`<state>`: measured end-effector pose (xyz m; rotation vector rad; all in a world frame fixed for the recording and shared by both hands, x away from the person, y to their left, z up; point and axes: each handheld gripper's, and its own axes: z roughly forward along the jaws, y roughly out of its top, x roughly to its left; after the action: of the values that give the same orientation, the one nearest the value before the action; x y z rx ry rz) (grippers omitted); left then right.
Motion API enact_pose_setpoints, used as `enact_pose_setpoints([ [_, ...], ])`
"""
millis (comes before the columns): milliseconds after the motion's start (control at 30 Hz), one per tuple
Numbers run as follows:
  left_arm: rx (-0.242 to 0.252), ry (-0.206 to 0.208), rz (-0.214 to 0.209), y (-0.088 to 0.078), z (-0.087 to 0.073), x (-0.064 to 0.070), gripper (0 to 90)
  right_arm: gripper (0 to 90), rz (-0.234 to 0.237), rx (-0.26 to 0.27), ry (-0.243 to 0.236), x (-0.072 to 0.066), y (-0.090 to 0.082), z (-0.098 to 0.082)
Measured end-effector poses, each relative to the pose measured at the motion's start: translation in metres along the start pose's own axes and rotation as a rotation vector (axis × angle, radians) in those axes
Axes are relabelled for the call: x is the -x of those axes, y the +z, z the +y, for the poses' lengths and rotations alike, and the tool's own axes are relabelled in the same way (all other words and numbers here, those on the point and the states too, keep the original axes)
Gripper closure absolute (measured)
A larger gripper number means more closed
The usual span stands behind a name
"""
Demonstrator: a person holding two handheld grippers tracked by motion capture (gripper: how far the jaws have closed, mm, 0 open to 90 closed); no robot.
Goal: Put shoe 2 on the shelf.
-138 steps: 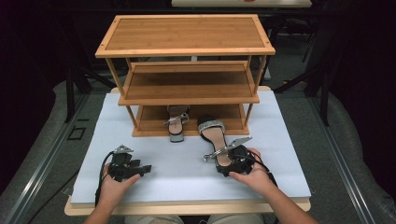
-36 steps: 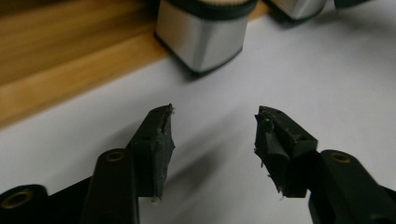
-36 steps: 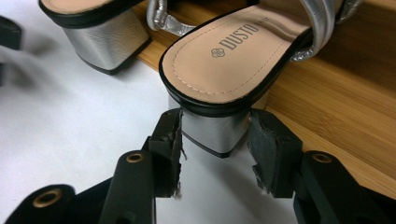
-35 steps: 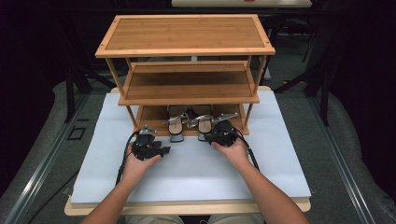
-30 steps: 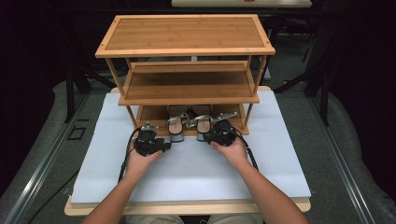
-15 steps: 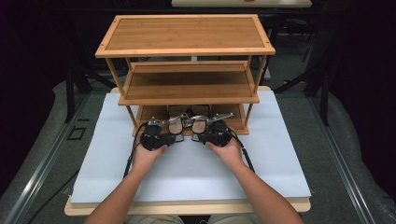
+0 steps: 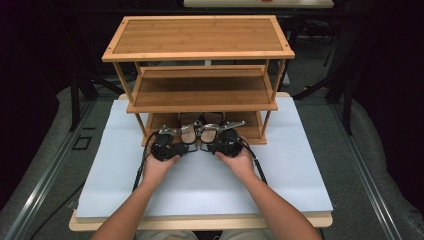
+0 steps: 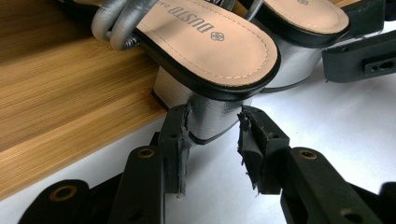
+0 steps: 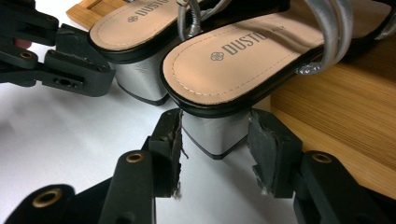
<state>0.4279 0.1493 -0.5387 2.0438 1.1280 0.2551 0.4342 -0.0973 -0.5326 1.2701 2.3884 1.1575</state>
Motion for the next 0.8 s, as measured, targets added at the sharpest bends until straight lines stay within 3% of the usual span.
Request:
enact_pose_setpoints([
  [267,0.003,-0.01,-0.007,0.0006,0.0002,-0.0003,62.4,54.3,0.006,0.005,0.002,-0.0016,0.0019,0.0005],
  [533,0.003,0.009,-0.017,0.0046,0.0021,0.006,62.5,53.7,0.005,0.0,-0.016,0.0001,-0.0002,0.0014],
  [800,0.003,0.004,-0.026,0.0056,0.0025,0.0068,62.4,52.9,0.007,-0.008,0.001,0.0036,-0.0019,0.0002],
])
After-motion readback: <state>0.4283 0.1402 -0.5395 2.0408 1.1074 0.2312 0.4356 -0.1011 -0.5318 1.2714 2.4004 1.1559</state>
